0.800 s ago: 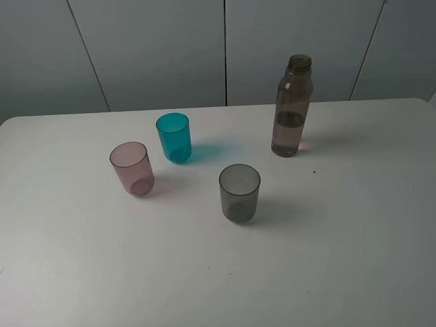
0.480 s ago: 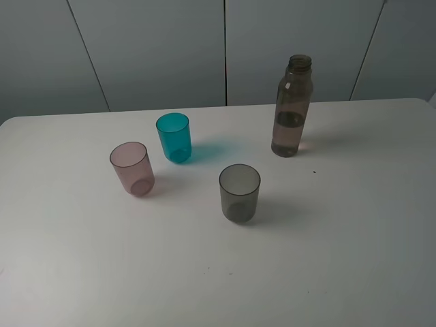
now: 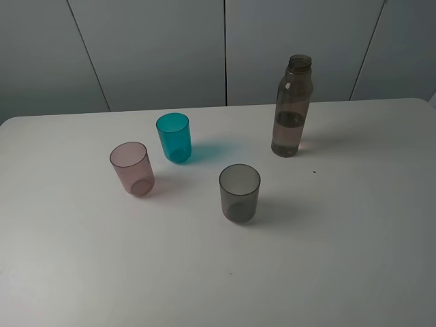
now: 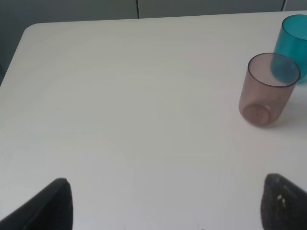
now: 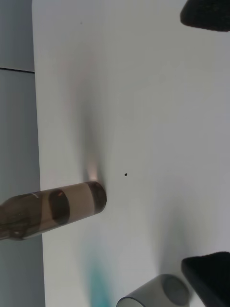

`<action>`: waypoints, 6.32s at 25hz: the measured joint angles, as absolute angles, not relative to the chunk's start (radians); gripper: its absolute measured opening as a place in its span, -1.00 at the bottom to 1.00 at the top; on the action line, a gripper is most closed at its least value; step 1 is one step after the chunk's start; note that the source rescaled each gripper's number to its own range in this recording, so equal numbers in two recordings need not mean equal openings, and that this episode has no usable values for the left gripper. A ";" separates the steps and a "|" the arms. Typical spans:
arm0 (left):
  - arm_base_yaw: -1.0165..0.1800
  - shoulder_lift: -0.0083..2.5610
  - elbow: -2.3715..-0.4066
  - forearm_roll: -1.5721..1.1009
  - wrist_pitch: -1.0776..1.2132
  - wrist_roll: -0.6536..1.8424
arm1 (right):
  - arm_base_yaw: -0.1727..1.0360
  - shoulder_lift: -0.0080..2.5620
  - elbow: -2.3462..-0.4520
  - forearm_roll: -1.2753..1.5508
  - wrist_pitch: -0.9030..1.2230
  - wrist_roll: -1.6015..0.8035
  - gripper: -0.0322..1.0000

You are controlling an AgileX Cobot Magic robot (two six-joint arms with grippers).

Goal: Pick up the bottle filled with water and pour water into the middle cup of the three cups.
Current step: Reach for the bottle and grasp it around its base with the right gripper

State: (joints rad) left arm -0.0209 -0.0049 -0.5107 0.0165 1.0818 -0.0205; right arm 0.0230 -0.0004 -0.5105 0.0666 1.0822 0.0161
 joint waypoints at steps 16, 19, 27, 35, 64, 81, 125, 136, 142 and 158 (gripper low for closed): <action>-0.021 -0.005 -0.511 0.017 1.082 -0.020 | 0.023 0.000 -0.510 0.067 1.082 0.016 0.99; -0.021 -0.005 -0.511 0.017 1.082 -0.020 | 0.023 0.000 -0.510 0.067 1.082 0.016 0.99; -0.021 -0.005 -0.511 0.017 1.082 -0.020 | 0.023 0.011 -0.530 0.098 1.077 0.042 0.99; -0.021 -0.005 -0.511 0.017 1.082 -0.020 | 0.023 0.315 -0.773 0.094 0.904 0.051 0.99; -0.021 -0.005 -0.511 0.017 1.082 -0.020 | 0.395 1.212 -0.900 0.097 0.461 -0.062 0.99; -0.021 -0.005 -0.511 0.017 1.082 -0.020 | 0.372 1.475 -0.494 0.250 -0.335 -0.134 0.99; -0.021 -0.005 -0.511 0.017 1.082 -0.022 | 0.360 2.055 -0.756 0.121 -0.777 -0.060 0.99; -0.021 -0.005 -0.511 0.017 1.082 -0.022 | 0.360 2.117 -0.775 0.117 -0.935 0.000 0.99; -0.021 -0.005 -0.511 0.017 1.082 -0.022 | 0.360 2.158 -0.779 0.117 -1.016 0.018 0.99; -0.021 -0.005 -0.511 0.017 1.082 -0.022 | 0.347 2.208 -0.807 0.108 -1.094 0.053 0.99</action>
State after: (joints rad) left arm -0.0209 -0.0049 -0.5107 0.0165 1.0818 -0.0224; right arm 0.3466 2.2076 -0.8068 0.1079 -1.0936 0.0527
